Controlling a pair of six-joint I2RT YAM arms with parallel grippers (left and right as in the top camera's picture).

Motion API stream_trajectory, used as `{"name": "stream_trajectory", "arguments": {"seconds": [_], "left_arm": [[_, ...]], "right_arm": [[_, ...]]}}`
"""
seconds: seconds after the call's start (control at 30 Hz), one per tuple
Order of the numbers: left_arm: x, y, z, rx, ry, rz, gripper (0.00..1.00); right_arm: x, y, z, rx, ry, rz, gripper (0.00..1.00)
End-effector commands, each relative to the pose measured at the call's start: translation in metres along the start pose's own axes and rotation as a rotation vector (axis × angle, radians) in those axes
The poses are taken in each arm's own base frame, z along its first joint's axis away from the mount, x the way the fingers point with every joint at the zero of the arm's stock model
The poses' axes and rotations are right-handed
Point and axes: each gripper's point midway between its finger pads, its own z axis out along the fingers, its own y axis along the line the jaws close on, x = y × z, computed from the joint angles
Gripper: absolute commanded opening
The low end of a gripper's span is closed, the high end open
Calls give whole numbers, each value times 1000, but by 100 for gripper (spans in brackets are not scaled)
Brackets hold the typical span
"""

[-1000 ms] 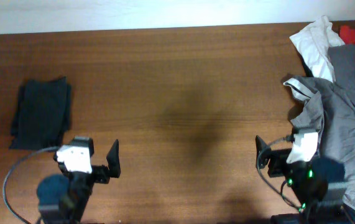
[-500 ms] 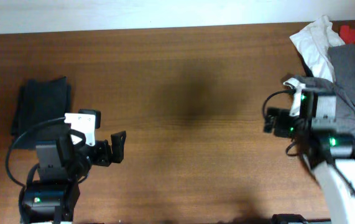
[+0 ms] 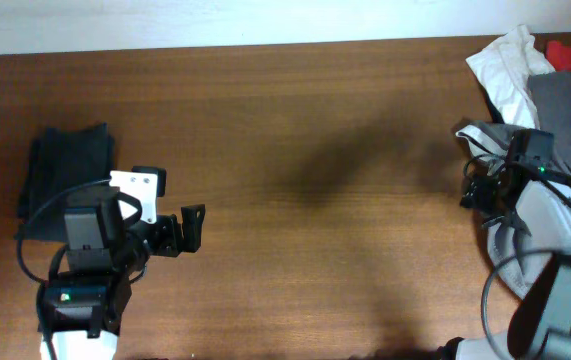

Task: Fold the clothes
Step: 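Reach the right gripper into the clothes pile and grasp the grey shorts, then pull the grey shorts with the right gripper leftward onto the table center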

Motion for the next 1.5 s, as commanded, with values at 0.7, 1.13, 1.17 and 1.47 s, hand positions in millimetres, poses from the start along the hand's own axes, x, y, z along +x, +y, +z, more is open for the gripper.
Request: {"name": "stream_trajectory", "arguments": {"seconds": [0.7, 1.13, 1.17, 1.47], "left_arm": [[-12, -1, 3, 15, -22, 13, 98], [-31, 7, 2, -33, -97, 33, 95], [-32, 7, 2, -33, -103, 34, 95], [-36, 3, 2, -14, -117, 39, 99]], "right_arm": [[5, 23, 0, -120, 85, -3, 4], [-21, 189, -238, -515, -255, -456, 5], [-17, 207, -246, -545, -281, -477, 17], [-17, 262, -264, -572, -420, -504, 93]]}}
